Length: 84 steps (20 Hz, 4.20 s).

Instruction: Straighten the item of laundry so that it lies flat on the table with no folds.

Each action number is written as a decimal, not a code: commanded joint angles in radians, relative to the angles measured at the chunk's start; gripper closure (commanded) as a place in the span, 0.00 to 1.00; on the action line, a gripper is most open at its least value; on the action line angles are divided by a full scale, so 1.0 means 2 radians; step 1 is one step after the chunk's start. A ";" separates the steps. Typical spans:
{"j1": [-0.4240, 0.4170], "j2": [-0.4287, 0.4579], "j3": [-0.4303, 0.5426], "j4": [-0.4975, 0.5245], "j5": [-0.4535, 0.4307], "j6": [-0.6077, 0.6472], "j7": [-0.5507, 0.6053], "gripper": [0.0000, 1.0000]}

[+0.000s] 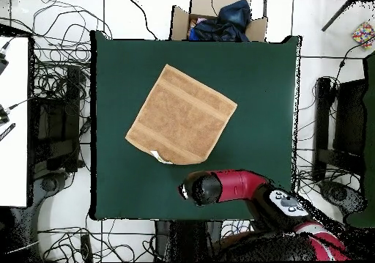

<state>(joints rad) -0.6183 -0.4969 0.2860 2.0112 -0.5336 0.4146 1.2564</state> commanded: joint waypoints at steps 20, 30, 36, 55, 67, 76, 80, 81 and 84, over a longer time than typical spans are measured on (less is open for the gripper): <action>0.032 -0.005 -0.060 -0.118 -0.092 0.119 -0.017 1.00; -0.066 -0.021 0.004 -0.073 -0.131 0.054 -0.077 1.00; -0.082 -0.033 0.022 -0.072 -0.144 0.077 -0.088 1.00; -0.286 0.054 0.238 -0.011 -0.157 0.055 -0.216 1.00; -0.279 0.046 0.219 -0.037 -0.206 0.033 -0.202 1.00; -0.264 0.039 0.213 -0.046 -0.230 0.016 -0.165 1.00; -0.279 0.061 0.222 -0.048 -0.228 0.003 -0.178 1.00; -0.282 0.067 0.224 -0.050 -0.227 0.001 -0.183 1.00; -0.294 0.082 0.233 -0.049 -0.226 -0.009 -0.193 1.00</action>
<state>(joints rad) -1.2023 -0.3930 0.6791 1.9963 -0.9281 0.4505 0.9521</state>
